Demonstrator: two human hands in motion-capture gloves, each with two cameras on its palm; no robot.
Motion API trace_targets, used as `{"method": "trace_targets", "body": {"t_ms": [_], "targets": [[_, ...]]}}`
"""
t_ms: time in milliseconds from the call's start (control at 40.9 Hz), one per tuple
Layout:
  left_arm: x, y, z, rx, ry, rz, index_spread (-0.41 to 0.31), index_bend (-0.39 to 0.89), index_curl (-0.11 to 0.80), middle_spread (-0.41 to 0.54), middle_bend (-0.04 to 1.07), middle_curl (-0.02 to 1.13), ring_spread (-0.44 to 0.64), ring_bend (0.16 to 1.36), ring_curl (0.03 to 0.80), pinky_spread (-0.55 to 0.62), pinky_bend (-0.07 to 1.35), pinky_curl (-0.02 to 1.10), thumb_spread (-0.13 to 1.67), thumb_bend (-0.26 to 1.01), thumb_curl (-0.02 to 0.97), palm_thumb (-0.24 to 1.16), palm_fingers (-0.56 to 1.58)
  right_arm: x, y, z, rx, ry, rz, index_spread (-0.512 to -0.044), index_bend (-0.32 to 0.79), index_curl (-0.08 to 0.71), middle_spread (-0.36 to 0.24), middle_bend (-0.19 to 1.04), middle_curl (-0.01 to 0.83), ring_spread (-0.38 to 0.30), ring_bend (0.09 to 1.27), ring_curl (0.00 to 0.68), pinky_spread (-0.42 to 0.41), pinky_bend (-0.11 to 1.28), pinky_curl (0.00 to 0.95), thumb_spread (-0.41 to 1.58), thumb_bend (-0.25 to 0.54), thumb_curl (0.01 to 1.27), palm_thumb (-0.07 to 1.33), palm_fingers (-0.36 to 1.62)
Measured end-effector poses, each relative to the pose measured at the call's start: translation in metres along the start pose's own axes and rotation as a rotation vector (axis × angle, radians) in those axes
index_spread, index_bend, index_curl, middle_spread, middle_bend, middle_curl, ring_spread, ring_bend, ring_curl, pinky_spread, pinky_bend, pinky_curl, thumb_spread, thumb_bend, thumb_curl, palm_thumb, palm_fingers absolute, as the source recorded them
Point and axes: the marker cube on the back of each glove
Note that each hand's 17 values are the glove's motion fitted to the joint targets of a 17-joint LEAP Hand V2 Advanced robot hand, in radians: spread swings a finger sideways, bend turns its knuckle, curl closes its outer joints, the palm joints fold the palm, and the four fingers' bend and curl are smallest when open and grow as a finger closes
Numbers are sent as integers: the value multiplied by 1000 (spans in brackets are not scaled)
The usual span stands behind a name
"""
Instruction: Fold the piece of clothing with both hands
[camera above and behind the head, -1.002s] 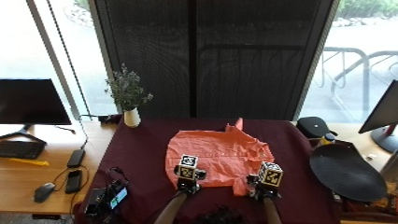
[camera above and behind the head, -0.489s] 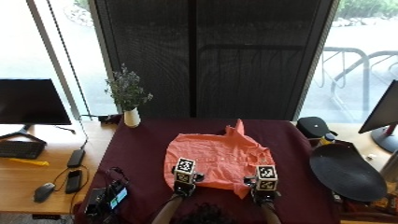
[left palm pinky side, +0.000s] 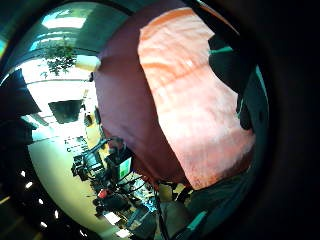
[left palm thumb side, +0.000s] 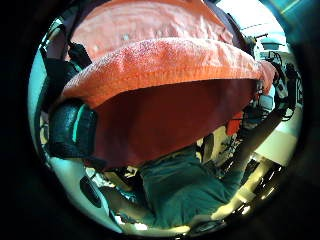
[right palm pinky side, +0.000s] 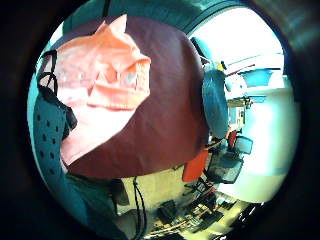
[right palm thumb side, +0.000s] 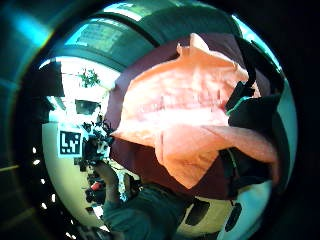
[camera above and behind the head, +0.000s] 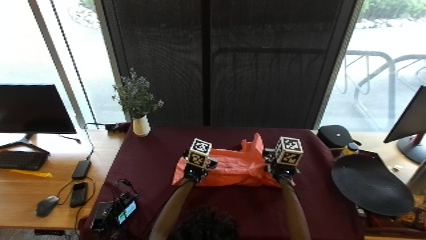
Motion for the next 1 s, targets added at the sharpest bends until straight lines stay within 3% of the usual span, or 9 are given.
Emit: {"method": "trace_targets", "body": {"t_ms": [147, 269, 391, 489, 611, 709, 807, 905, 1002], "targets": [[-27, -48, -52, 296, -98, -208, -293, 255, 460, -343, 660, 552, -334, 700, 447, 73, 73, 74, 1226, -8, 330, 719, 1100, -19, -63, -10, 99, -29, 111, -297, 149, 378, -230, 386, 455, -251, 714, 460, -321, 523, 371, 1019, -13, 389, 1039, 1320], [-28, -100, -48, 512, -25, -257, -288, 268, 478, -338, 666, 561, -317, 659, 445, 87, 91, 61, 1269, -1, 323, 732, 1058, -42, -104, -32, 399, 1, 129, -299, 146, 377, -232, 384, 459, -246, 730, 467, -323, 537, 375, 1005, -15, 389, 1046, 1306], [-42, -142, -33, 656, -71, -355, -288, 277, 493, -330, 649, 564, -306, 627, 441, 104, 98, 54, 1308, -2, 313, 738, 1041, -45, -129, -8, 379, 94, 165, -300, 147, 376, -233, 365, 460, -246, 732, 469, -323, 553, 380, 1001, -2, 398, 1085, 1281], [-27, -153, 2, 455, 6, -326, -288, 281, 503, -323, 640, 566, -295, 603, 437, 115, 96, 48, 1335, 1, 310, 751, 1033, -54, -168, 3, 488, 27, 155, -302, 136, 371, -237, 348, 458, -247, 732, 469, -323, 566, 384, 991, -5, 405, 1106, 1267], [-22, -162, 37, 238, 59, -324, -288, 283, 512, -319, 625, 568, -291, 584, 436, 123, 102, 42, 1364, -1, 302, 756, 1028, -56, -172, 27, 287, -12, 156, -305, 118, 358, -242, 335, 458, -252, 732, 467, -322, 577, 386, 945, -21, 419, 1095, 1247], [-24, -178, 48, 232, 90, -312, -289, 289, 520, -318, 620, 569, -290, 579, 436, 132, 88, 31, 1379, -1, 300, 762, 1029, -49, -182, 41, 204, 40, 190, -307, 113, 347, -244, 332, 460, -253, 737, 468, -321, 580, 386, 909, -21, 430, 1096, 1246], [-24, -176, 54, 163, 139, -310, -290, 292, 526, -318, 615, 571, -289, 575, 437, 141, 90, 24, 1389, -3, 296, 765, 1032, -43, -188, 40, 216, 77, 181, -306, 106, 335, -245, 334, 463, -253, 727, 463, -321, 592, 388, 882, -20, 438, 1099, 1231], [-39, -176, 48, 242, 95, -356, -285, 264, 525, -316, 623, 576, -278, 567, 439, 147, 96, 18, 1383, -12, 293, 752, 1009, -32, -179, 27, 285, 52, 198, -310, 131, 334, -247, 282, 450, -258, 610, 434, -264, 612, 390, 869, -21, 446, 1095, 1074], [-42, -165, 44, 266, 111, -346, -270, 208, 517, -314, 622, 581, -264, 545, 444, 158, 121, 28, 1361, -15, 293, 737, 970, -11, -176, 11, 495, 8, 226, -318, 155, 349, -243, 229, 440, -247, 514, 415, -205, 586, 392, 876, -23, 450, 1085, 995]]}}
